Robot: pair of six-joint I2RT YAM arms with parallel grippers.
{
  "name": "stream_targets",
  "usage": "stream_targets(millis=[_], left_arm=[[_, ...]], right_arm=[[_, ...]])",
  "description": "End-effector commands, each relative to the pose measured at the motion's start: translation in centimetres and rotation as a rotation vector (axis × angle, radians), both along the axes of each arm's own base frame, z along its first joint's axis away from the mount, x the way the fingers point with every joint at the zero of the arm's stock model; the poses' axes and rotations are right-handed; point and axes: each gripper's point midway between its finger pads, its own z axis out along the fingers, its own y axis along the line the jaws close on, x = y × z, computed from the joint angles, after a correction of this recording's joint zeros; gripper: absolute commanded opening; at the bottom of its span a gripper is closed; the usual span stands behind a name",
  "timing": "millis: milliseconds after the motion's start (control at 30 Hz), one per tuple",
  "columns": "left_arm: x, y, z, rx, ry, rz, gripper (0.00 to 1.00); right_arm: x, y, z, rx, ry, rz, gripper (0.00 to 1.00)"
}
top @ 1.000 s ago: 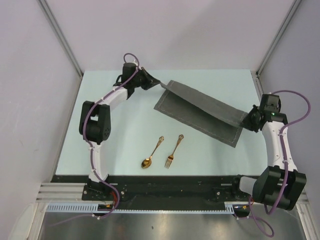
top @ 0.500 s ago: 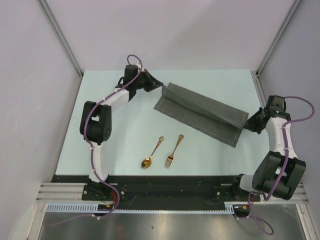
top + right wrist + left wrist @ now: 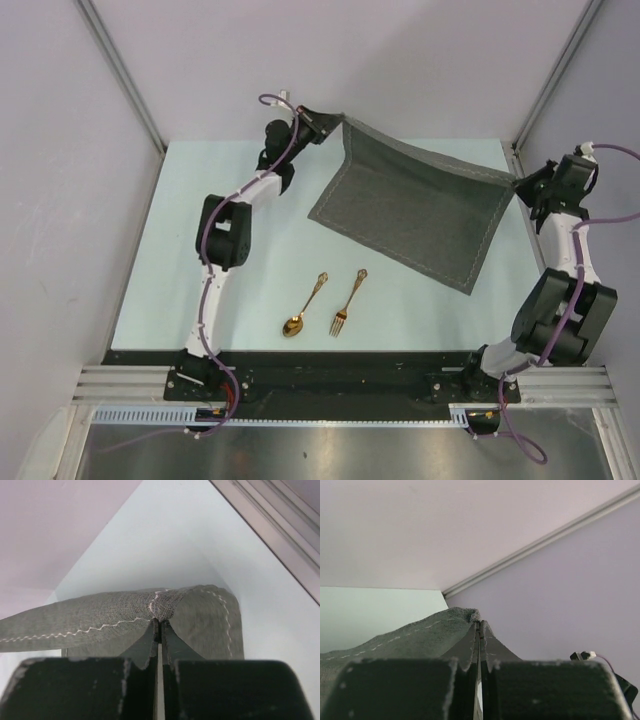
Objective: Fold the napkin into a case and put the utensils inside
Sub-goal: Fold and flatten the napkin at the center of the board.
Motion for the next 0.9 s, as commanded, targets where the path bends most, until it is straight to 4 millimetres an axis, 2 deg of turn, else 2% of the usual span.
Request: stream_targets(millis=[0,33,67,133,167,200,233,267,300,333,367,400,433,467,500,533,567,600,667,700,733,767,867], left_arm=[[1.1,-0.2,3.8,-0.132,-0.112,0.030,0.00],[1.4,-0.6,2.7,-0.125,-0.096,0.018,0.00],[1.3,-1.0,3.5,-0.128,-0.113,0.011,0.00],[1.5,-1.0,2.7,-0.117,-0.091,0.010,0.00],[1.1,-1.0,3.1,-0.110,-0.092,0.002,0.00],[1.0,-1.0,2.9,-0.097,-0.078,-0.003,0.00],[1.0,-0.9,1.7,-0.067,-0.044,0.000,0.00],[0.3,-0.7,2.8,-0.051,-0.044,-0.010,0.00],[0.0,-0.7,2.6,-0.036,-0.026,-0.013,0.00],[-0.5,-0.4,0.3,-0.005,0.039,-0.017,0.00],[-1.5,-0.1,1.7,0.003,0.040,-0.025,0.00],[-2.1,0.3,1.4,0.022,0.064,-0.026,0.00],[-2.8,0.9,-1.6,0.074,0.132,-0.026,0.00],[-3.4,1.3,-2.6,0.106,0.168,-0.023,0.00],[-4.4,1.9,-1.5,0.126,0.174,-0.018,0.00],[-5.2,2.7,-4.7,0.188,0.264,-0.013,0.00],[-5.8,3.1,-5.3,0.212,0.286,-0.014,0.00],[-6.5,3.3,-5.3,0.231,0.293,-0.022,0.00],[-8.1,4.0,-8.0,0.286,0.365,-0.037,0.00],[-8.7,4.3,-7.9,0.303,0.370,-0.039,0.00],[-9.0,4.5,-8.9,0.352,0.375,-0.037,0.00],[-10.0,5.1,-11.1,0.407,0.474,-0.041,0.00],[-10.9,5.0,-12.7,0.456,0.500,-0.075,0.00]], right_arm=[[4.5,-0.7,3.5,-0.076,-0.186,0.091,0.00],[4.7,-0.8,3.3,-0.071,-0.177,0.091,0.00],[4.7,-0.7,2.7,-0.054,-0.156,0.103,0.00],[4.7,-0.4,2.5,-0.048,-0.149,0.119,0.00],[4.0,0.1,1.3,-0.022,-0.098,0.123,0.00],[3.4,0.4,1.5,-0.018,-0.091,0.121,0.00],[2.8,0.8,0.7,0.007,-0.068,0.117,0.00],[2.0,1.5,-0.3,0.042,-0.030,0.125,0.00],[1.4,2.0,-0.8,0.058,-0.009,0.130,0.00],[0.4,2.7,-1.7,0.074,0.020,0.135,0.00],[-0.8,3.5,-3.0,0.097,0.086,0.136,0.00],[-1.6,4.0,-3.8,0.106,0.120,0.140,0.00],[-2.5,4.3,-4.1,0.107,0.145,0.141,0.00],[-4.2,4.8,-5.9,0.131,0.216,0.127,0.00],[-5.0,5.2,-6.8,0.145,0.245,0.131,0.00],[-6.2,5.5,-7.1,0.158,0.273,0.124,0.00],[-7.4,6.0,-8.3,0.179,0.309,0.118,0.00],[-8.0,6.4,-8.7,0.188,0.322,0.123,0.00],[-10.1,7.1,-9.8,0.196,0.376,0.133,0.00],[-10.7,7.2,-10.2,0.194,0.394,0.131,0.00],[-11.5,7.3,-10.8,0.193,0.422,0.127,0.00],[-12.0,7.5,-10.9,0.187,0.427,0.129,0.00],[-13.8,8.0,-12.6,0.191,0.494,0.130,0.00]])
